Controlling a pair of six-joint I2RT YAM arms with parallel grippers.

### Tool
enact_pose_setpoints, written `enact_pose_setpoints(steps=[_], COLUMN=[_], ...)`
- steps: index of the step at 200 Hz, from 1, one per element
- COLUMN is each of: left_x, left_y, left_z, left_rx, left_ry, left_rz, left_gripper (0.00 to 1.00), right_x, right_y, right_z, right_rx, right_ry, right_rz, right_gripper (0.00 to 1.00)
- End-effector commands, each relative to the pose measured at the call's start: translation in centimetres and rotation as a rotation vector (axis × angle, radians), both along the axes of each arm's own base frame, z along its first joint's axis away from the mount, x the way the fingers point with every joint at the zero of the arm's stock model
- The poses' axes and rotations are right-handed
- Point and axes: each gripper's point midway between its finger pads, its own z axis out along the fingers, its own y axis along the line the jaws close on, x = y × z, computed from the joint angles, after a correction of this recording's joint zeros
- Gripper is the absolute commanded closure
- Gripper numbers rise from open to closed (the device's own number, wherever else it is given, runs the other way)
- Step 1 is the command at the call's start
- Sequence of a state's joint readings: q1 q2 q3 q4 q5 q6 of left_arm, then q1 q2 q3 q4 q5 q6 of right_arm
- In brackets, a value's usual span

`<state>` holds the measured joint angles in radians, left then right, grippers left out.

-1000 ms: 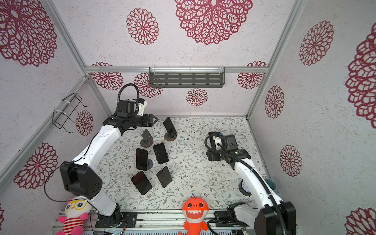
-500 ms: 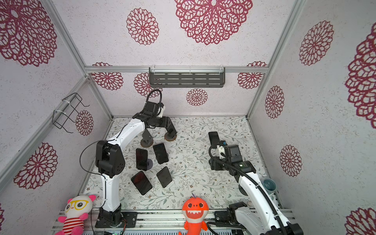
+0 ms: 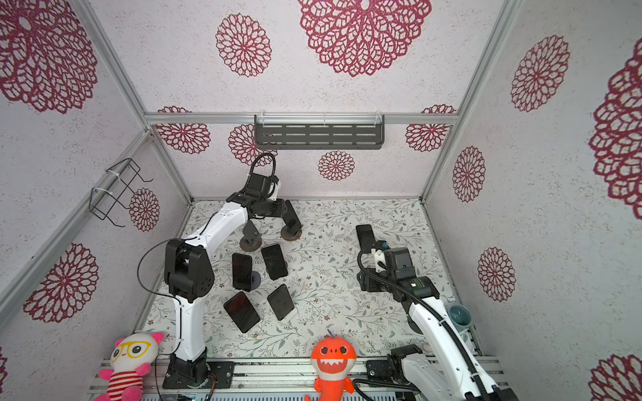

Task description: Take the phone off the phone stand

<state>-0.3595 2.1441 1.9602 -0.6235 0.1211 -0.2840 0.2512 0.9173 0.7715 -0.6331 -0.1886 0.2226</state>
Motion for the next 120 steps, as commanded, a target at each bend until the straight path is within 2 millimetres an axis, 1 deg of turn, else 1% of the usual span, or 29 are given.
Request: enact_pose_setpoints(steps=[1,11,49,73,97,120], left_x=[0.5,0.5,0.3,0.1,-0.4,-1.5], left_y=[-0.4,-0.4,-0.8,-1.3,-1.9,-2.7], left_z=[0.1,0.2,1.0,2.1,4.6,7.9], left_rx=[-0.001,-0.001,-0.006,-0.026,-0.062,-0.118], left_ry=[-0.017,-0.02,-0.035,-0.054,-0.091,-0.133], left_rz=[-0.006,-0.008,-0.028,-0.046,-0.061,-0.094], left_gripper=[0.75,0.8,0.89,0.95,0.99,1.0], right_x=[-0.3,-0.3,-0.3,-0.3,-0.1,0.5], right_y=[0.1,0.1,0.1,0.1,0.3,0.7], right_z=[1.1,1.2,1.4,2.0,2.9,4.1], right_rx=[0.026,0.027,0.028,0.03,0.036,0.04], right_ry=[-0.02,-0.024,-0.015,-0.032,-0.05,-0.076], right_rz=[-0.007,-0.007,-0.005,-0.006,0.006,0.027], right_gripper=[0.31,0.31,0.33,0.33,0.34,0.34])
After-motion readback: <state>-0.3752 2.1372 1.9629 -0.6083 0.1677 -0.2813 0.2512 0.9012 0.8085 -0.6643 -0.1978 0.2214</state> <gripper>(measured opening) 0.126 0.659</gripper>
